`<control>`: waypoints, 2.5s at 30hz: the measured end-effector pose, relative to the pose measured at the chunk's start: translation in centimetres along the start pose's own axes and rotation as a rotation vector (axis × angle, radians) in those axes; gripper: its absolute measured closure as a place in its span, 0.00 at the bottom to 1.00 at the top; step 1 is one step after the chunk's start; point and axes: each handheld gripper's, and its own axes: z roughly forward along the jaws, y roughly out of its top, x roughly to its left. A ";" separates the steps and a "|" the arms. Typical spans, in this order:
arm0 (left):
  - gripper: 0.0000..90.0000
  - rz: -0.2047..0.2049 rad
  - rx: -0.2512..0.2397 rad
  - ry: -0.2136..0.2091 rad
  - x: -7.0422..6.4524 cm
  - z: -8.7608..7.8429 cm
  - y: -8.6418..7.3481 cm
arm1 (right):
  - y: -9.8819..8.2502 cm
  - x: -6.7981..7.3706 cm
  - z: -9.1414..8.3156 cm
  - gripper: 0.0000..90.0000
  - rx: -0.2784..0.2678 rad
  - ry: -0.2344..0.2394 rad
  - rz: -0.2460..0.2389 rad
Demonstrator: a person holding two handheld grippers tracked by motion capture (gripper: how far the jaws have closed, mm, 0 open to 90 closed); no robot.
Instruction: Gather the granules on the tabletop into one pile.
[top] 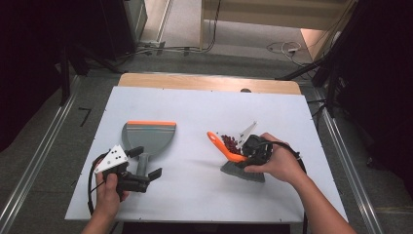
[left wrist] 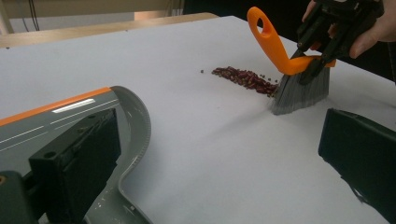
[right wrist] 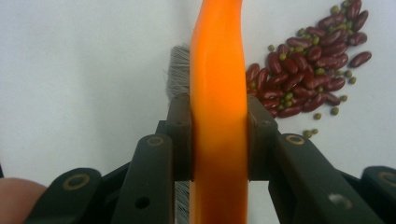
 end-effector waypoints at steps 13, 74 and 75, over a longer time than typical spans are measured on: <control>0.00 0.002 -0.002 0.003 -0.1 0.0 0.0 | 1.1 -2.6 0.3 0.75 -0.016 0.001 -0.051; 0.00 -0.005 0.008 0.002 0.2 0.3 -0.2 | 4.0 -9.1 1.8 0.75 -0.166 -0.005 -0.066; 0.00 -0.006 0.007 0.002 0.2 0.3 -0.2 | 4.0 -9.1 1.8 0.75 -0.166 0.000 -0.064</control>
